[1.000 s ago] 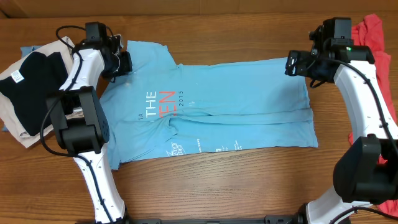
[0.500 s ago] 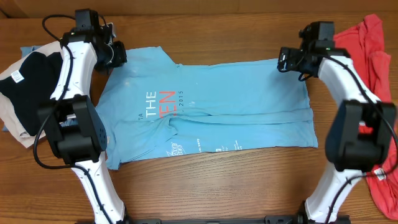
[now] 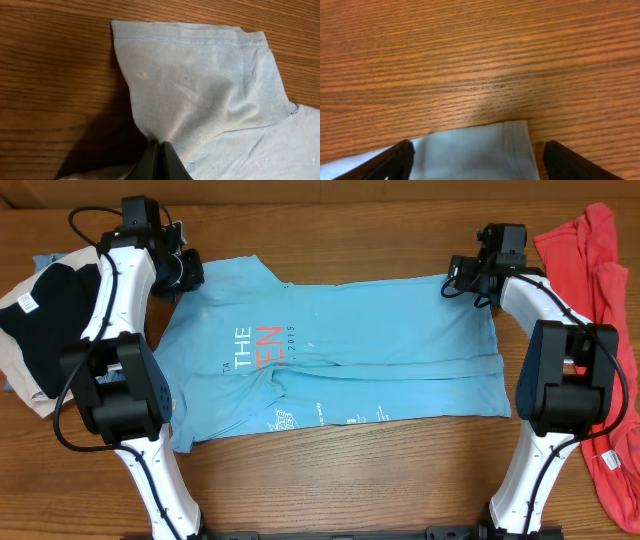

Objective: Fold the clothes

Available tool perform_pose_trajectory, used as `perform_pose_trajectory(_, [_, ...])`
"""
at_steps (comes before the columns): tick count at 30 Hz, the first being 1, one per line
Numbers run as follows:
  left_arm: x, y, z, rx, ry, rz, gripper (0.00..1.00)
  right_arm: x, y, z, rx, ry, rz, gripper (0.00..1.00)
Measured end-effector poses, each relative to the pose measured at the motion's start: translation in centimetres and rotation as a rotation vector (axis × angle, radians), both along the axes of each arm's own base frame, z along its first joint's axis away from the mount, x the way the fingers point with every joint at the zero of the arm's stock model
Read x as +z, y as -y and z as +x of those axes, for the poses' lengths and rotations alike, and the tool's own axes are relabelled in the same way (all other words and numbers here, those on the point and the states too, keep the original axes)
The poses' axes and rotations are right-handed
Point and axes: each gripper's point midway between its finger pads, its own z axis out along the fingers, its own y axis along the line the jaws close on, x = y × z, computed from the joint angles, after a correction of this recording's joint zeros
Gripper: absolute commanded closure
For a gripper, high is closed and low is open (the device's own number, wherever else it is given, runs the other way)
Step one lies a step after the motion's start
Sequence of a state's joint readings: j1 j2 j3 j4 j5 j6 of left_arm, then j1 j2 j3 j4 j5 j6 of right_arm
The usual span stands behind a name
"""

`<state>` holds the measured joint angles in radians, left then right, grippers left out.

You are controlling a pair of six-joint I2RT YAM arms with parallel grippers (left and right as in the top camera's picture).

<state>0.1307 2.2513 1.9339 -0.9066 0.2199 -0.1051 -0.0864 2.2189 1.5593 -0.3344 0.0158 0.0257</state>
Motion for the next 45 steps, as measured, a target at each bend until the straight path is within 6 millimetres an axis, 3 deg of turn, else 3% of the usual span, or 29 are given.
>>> perform_pose_trajectory(9, [0.0, -0.1, 0.0, 0.001, 0.0, 0.004, 0.96, -0.4, 0.5, -0.1, -0.013, -0.008, -0.011, 0.32])
perform_pose_trajectory(11, [0.0, -0.1, 0.0, 0.001, -0.001, 0.004, 0.96, -0.9, 0.5, -0.2, -0.014, -0.017, -0.01, 0.45])
perform_pose_trajectory(13, [0.0, -0.1, 0.0, 0.002, -0.001, 0.006, 0.96, -1.5, 0.5, -0.2, -0.011, -0.026, -0.012, 0.69])
perform_pose_trajectory(14, [0.0, -0.1, 0.0, 0.002, -0.001, 0.006, 0.96, -1.6, 0.6, -0.2, -0.018, -0.025, -0.013, 0.88])
perform_pose_trajectory(15, [0.0, -0.1, 0.0, 0.002, -0.003, 0.007, 0.96, -1.6, 0.7, -0.2, -0.02, -0.023, -0.017, 0.92])
perform_pose_trajectory(33, [-0.7, -0.3, -2.2, 0.01, -0.098, 0.019, 0.96, -1.3, 2.6, -1.9, -0.106, -0.09, -0.101, 0.95])
perform_pose_trajectory(38, [0.3, -0.1, -3.5, 0.011, -0.13, 0.015, 0.96, 0.4, 2.5, -3.9, -0.107, -0.15, -0.1, 0.96])
perform_pose_trajectory(45, [4.3, 0.4, -7.2, 0.083, -0.199, -0.013, 0.96, 5.3, 2.2, -7.1, -0.105, -0.194, -0.099, 0.96])
